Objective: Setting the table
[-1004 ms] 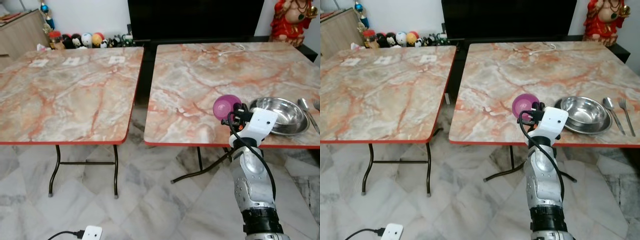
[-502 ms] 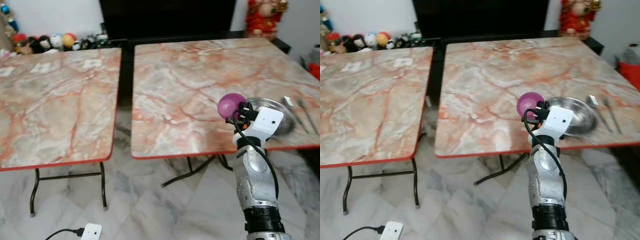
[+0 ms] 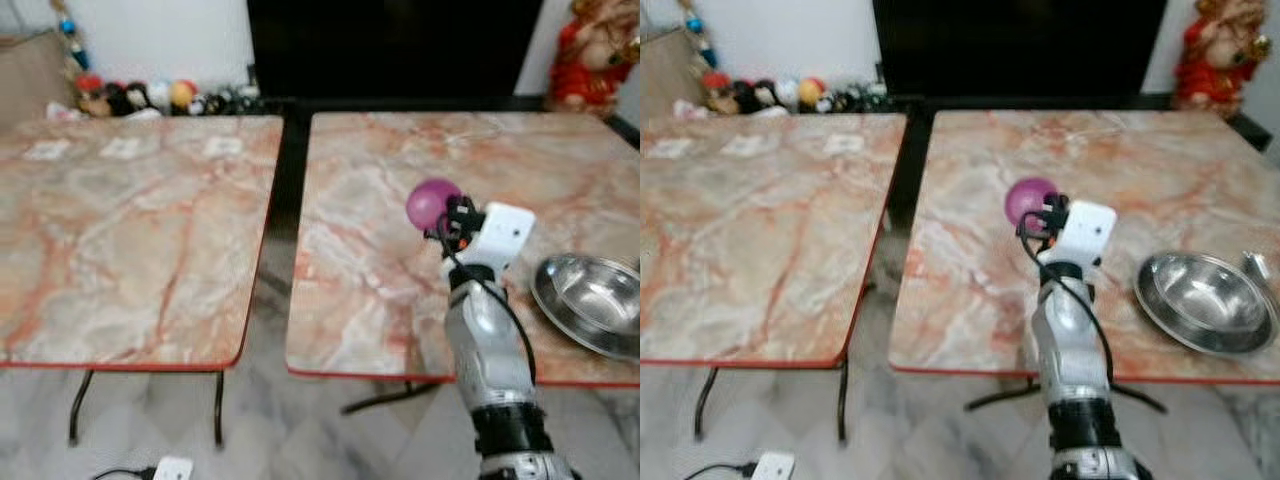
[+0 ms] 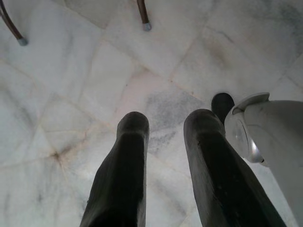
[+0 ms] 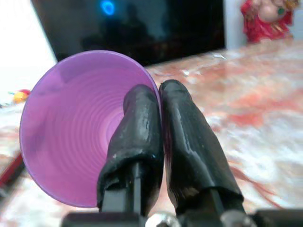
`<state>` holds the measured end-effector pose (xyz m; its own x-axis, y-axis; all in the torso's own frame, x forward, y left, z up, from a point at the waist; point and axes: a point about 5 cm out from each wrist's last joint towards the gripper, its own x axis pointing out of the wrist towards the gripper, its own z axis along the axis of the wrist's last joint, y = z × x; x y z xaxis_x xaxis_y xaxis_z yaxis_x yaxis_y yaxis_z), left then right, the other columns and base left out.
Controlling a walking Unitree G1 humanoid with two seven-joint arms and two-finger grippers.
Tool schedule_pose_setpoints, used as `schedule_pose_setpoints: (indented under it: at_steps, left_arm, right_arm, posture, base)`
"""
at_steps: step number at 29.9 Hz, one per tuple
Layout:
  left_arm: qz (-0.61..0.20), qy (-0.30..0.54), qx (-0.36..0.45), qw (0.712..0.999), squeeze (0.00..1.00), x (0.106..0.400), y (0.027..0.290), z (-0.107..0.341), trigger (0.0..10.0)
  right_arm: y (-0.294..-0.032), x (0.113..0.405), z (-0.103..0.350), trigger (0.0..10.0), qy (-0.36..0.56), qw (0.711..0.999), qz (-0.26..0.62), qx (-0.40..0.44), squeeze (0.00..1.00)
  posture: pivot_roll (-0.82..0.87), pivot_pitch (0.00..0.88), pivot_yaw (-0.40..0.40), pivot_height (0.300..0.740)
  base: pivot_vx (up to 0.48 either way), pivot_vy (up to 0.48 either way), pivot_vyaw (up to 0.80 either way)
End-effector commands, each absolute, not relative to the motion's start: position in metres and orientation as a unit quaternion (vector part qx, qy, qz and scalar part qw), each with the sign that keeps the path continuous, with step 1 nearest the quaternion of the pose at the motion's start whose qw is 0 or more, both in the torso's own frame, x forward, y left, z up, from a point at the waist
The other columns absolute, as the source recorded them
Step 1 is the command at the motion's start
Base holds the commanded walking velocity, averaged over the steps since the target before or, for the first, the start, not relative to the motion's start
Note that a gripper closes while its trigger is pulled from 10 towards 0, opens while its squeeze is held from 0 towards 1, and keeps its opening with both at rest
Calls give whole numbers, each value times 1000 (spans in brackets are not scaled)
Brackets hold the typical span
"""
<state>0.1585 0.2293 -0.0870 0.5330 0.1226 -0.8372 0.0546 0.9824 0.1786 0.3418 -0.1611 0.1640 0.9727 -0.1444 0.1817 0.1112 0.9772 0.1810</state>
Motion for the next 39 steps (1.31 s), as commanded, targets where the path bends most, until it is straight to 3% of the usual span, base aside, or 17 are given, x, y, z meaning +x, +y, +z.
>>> schedule_pose_setpoints:
  at_steps: [1, 6, 22, 31, 39]
  left_arm:
    - [20, 486, 92, 869, 0, 157, 229, -88, 10000]
    - [20, 486, 91, 869, 0, 157, 229, -88, 10000]
    - [20, 487, 91, 869, 0, 158, 229, -88, 10000]
    - [20, 487, 96, 868, 0, 158, 230, -87, 10000]
    - [20, 487, 96, 868, 0, 158, 230, -87, 10000]
  right_arm:
    - [-168, 341, 162, 10000, -95, 989, -78, 85, 0]
    - [-173, 343, 165, 10000, -97, 988, -86, 83, 0]
    - [-172, 344, 164, 10000, -99, 986, -96, 91, 0]
    - [-186, 342, 167, 10000, -100, 978, -156, 92, 0]
    - [-195, 325, 153, 10000, -32, 965, -242, 98, 0]
  posture:
    - [-123, 25, 40, 740]
    - [-121, 25, 38, 740]
    - [-121, 24, 40, 740]
    - [-121, 24, 40, 740]
    - [-131, 26, 43, 740]
  base:
    - [0, 0, 0]
    - [0, 0, 0]
    - [298, 0, 0]
    - [0, 0, 0]
    - [0, 0, 0]
